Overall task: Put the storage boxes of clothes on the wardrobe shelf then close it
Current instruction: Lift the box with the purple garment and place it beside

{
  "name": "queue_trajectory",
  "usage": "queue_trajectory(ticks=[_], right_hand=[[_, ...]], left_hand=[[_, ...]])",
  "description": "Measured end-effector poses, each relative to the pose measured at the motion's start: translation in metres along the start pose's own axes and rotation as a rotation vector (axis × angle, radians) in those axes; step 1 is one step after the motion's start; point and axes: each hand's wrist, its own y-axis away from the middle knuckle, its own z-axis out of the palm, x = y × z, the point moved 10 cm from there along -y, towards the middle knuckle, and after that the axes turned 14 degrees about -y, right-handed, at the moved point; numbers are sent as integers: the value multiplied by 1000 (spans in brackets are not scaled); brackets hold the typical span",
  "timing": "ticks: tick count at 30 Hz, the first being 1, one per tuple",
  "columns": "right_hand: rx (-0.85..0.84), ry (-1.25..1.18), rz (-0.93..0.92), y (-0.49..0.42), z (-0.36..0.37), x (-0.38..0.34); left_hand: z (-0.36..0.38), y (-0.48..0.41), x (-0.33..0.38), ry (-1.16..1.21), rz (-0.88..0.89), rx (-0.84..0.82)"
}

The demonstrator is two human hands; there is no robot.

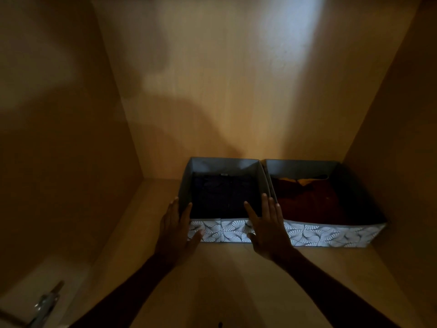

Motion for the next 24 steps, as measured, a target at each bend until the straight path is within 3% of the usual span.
queue_trajectory(ticks=[7,11,15,18,20,24], right_hand=[[8,-70,6,8,-4,0],[72,-327,0,24,-14,-15],[261,-615,-15,48,-35,-32],[306,-856,3,65,-37,-42],[250,-1031,21,73,-27,-51],[32,-1216,97,86,2,-72]], left_hand=[[-5,9,1,85,-80,-1],[-8,26,1,199,-181,34],[-26,49,-6,360,-284,95],[-40,69,-9,703,-425,108],[-38,84,-12,913,-556,94],[-28,131,-24,1080,-706,89]])
